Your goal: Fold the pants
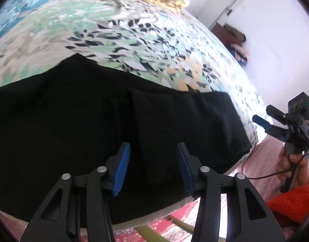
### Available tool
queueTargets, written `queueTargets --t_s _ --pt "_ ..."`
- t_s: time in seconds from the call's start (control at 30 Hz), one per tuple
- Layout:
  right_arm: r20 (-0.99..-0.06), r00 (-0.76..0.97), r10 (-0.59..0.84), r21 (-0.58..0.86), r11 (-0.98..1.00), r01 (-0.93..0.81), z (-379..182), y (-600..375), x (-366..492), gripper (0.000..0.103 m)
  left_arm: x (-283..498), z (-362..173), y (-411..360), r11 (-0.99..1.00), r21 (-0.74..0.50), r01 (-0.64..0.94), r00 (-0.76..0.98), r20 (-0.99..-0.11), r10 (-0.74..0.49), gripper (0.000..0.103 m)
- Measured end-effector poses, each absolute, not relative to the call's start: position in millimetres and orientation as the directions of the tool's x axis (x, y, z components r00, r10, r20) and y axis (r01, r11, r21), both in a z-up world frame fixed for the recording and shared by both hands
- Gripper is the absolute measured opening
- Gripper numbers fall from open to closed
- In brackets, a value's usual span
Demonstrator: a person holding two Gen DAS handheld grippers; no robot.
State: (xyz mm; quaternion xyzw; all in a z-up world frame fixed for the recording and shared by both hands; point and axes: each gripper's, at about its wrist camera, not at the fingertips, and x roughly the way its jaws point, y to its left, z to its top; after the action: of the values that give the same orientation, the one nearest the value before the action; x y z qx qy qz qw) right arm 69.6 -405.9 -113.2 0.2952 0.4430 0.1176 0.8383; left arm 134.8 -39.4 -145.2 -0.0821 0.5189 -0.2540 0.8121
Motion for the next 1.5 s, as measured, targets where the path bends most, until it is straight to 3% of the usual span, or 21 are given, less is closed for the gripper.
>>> queueTargets --t_s 0.17,0.27,0.43,0.6,0.7,0.73,0.77,0.8,0.87,1.0,1.17,1.33,1.43,1.5 --pt "-0.67 0.606 0.429 0.556 0.83 0.027 -104.3 -397.7 73.7 0.079 138.9 -151.6 -61.0 0.876 -0.326 0.355 0.322 -0.837 -0.442 0.042" --pt "-0.675 0.612 0.413 0.517 0.856 -0.007 -99.2 -389.2 75.1 0.079 142.7 -162.6 -57.2 0.897 -0.3 0.325 0.305 -0.864 -0.4 0.011" --pt "-0.688 0.628 0.364 0.446 0.895 -0.03 -92.5 -384.8 71.5 0.079 132.4 -154.6 -44.2 0.912 -0.267 0.31 0.354 -0.858 -0.372 0.008" --pt "-0.739 0.526 0.421 0.455 0.888 -0.072 -113.7 -367.1 76.6 0.081 129.3 -156.2 -28.2 0.926 -0.25 0.281 0.355 -0.87 -0.343 0.009" --pt "-0.894 0.266 0.361 0.373 0.928 -0.005 -175.5 -348.9 89.6 0.081 132.9 -167.7 -33.2 0.932 -0.229 0.279 0.332 -0.888 -0.318 0.019" --pt "-0.893 0.294 0.34 0.346 0.938 -0.033 -174.4 -345.3 87.9 0.083 132.6 -166.6 -33.7 0.934 -0.222 0.28 0.334 -0.889 -0.312 0.021" --pt "-0.893 0.307 0.33 0.33 0.942 -0.053 -170.2 -341.9 88.0 0.087 131.8 -163.0 -32.5 0.939 -0.212 0.27 0.347 -0.888 -0.3 0.034" --pt "-0.898 0.297 0.325 0.32 0.945 -0.067 -167.4 -338.0 89.3 0.09 131.2 -158.9 -29.7 0.942 -0.213 0.258 0.361 -0.883 -0.298 0.052" --pt "-0.909 0.291 0.299 0.286 0.954 -0.088 -163.6 -333.7 88.9 0.09 127.1 -143.7 -14.9 0.953 -0.224 0.205 0.438 -0.85 -0.294 0.07" --pt "-0.814 0.457 0.358 0.358 0.929 -0.09 -122.3 -349.7 85.2 0.088 124.4 -116.6 8.8 0.959 -0.246 0.142 0.554 -0.783 -0.283 0.072" --pt "-0.751 0.523 0.403 0.447 0.893 -0.047 -96.8 -373.3 137.0 0.088 132.3 -116.8 -17.6 0.938 -0.236 0.253 0.55 -0.762 -0.34 0.074" --pt "-0.868 0.308 0.39 0.449 0.881 0.151 -176.6 -384.4 181.4 0.089 138.6 -151.3 -56.3 0.919 -0.162 0.359 0.439 -0.84 -0.32 0.074" --pt "-0.878 0.35 0.326 0.373 0.925 0.074 -158.4 -368.6 174.6 0.088 139.2 -169.6 -56.0 0.933 -0.129 0.336 0.385 -0.885 -0.261 0.073" --pt "-0.848 0.388 0.36 0.4 0.916 0.024 -134.8 -361.2 164.0 0.088 134.7 -167.8 -49.8 0.936 -0.14 0.322 0.394 -0.88 -0.267 0.073"
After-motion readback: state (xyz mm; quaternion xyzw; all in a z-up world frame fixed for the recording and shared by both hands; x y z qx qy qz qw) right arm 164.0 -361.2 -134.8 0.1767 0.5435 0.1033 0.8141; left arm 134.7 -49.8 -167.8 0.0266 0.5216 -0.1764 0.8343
